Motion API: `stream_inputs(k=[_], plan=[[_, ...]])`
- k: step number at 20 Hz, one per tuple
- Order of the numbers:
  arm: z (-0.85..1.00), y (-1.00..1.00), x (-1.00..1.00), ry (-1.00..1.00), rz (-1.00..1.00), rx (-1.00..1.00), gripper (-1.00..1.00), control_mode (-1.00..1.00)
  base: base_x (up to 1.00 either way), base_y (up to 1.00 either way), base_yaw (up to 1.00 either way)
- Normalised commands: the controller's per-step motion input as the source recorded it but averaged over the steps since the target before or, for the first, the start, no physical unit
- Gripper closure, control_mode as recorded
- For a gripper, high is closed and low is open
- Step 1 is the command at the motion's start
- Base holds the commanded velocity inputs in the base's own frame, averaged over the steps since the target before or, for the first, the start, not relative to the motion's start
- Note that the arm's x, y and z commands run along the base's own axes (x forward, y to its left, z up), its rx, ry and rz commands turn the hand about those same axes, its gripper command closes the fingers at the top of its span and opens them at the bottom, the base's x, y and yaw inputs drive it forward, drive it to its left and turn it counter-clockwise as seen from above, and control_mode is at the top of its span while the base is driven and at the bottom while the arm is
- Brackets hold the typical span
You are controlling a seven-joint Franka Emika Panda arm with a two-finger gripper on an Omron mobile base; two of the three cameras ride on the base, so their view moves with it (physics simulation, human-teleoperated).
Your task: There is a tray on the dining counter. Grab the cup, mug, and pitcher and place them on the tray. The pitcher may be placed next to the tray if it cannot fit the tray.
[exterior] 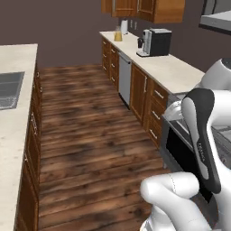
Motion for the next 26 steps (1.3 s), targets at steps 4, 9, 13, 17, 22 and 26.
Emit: stream_inputs(k=[4,9,13,17,22,26], plan=[[0.00,0.00,0.00,0.00,0.00,0.00,-1.00,1.00,1.00,0.16,0.00],[0.00,0.00,0.00,0.00,0.00,0.00,-1.00,1.00,1.00,0.37,0.01],[0.00,0.00,0.00,0.00,0.00,0.00,-1.00,1.00,1.00,0.33,0.00],[0.00,0.00,0.00,0.00,0.00,0.00,-1.00,1.00,1.00,0.43,0.00],[0.00,0.00,0.00,0.00,0.00,0.00,-1.00,1.00,1.00,0.36,0.00],[0.00,0.00,0.00,0.00,0.00,0.00,-1.00,1.00,1.00,0.41,0.00]])
